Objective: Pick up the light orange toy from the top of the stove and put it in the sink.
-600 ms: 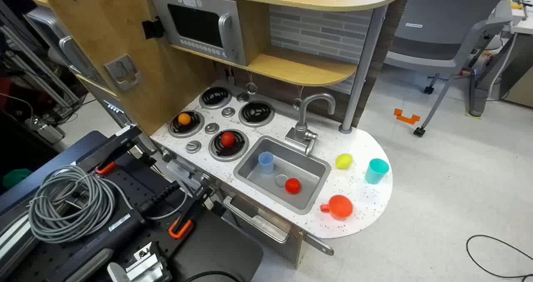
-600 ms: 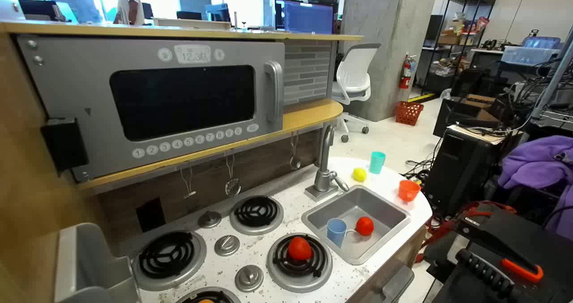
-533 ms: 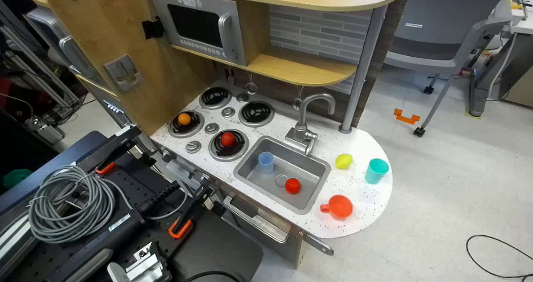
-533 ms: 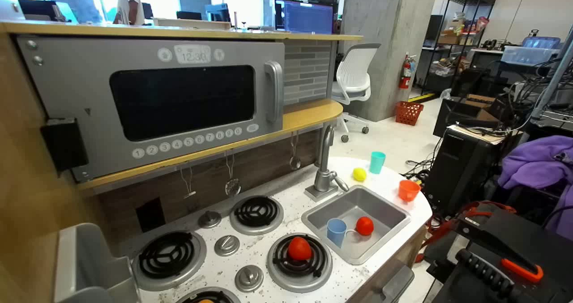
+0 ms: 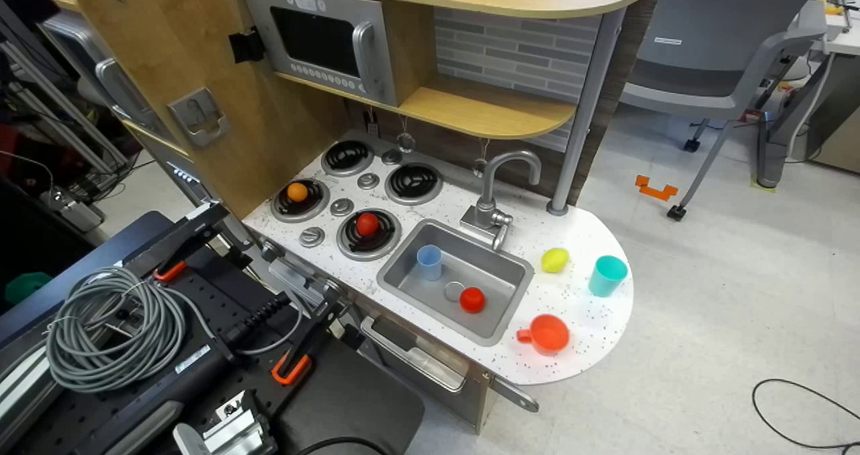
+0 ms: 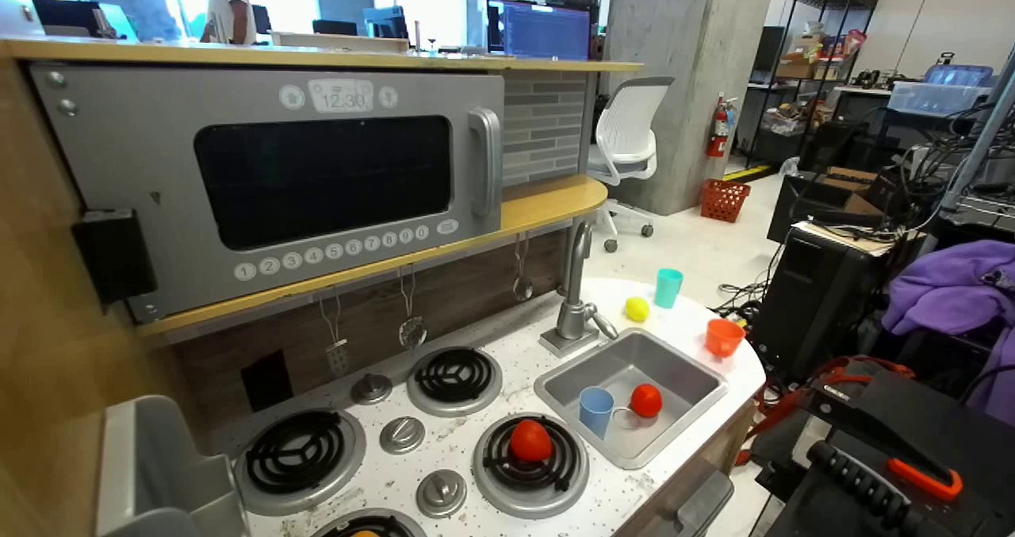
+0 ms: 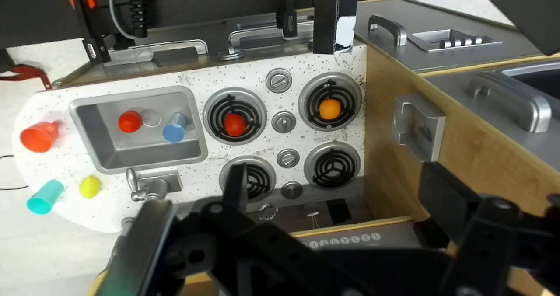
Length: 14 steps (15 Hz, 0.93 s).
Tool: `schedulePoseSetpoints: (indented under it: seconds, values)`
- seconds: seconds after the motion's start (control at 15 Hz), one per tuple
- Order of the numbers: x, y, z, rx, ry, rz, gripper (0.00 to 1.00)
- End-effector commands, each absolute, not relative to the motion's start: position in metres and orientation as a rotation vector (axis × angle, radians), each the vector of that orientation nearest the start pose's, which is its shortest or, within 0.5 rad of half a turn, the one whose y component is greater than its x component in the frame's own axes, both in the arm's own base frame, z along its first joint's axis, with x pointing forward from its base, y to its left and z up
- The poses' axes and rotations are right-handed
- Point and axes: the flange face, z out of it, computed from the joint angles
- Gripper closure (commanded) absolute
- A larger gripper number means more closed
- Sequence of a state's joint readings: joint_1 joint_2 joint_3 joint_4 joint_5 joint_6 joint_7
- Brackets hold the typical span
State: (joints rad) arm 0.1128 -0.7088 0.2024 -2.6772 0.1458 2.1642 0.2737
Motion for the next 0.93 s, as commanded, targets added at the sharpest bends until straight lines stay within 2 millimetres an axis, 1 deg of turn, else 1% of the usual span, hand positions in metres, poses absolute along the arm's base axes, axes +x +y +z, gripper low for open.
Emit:
schedulePoseSetpoints:
  seconds: [0.0,0.4,0.53,0.6,0.8,0.87]
  values:
    - [0.333,0.115,0.462,-3.080,0.099,-0.281,0.00]
    - [0.333,0.115,0.462,-3.080,0.099,-0.281,0.00]
    - [0.342,0.119,0.452,-3.073,0.116,-0.254,0.00]
    - [0.344,0.116,0.450,-3.075,0.129,-0.234,0.00]
    - [0.356,0.112,0.427,-3.088,0.143,-0.210,0.00]
    - [0.360,0.109,0.416,-3.090,0.144,-0.212,0.00]
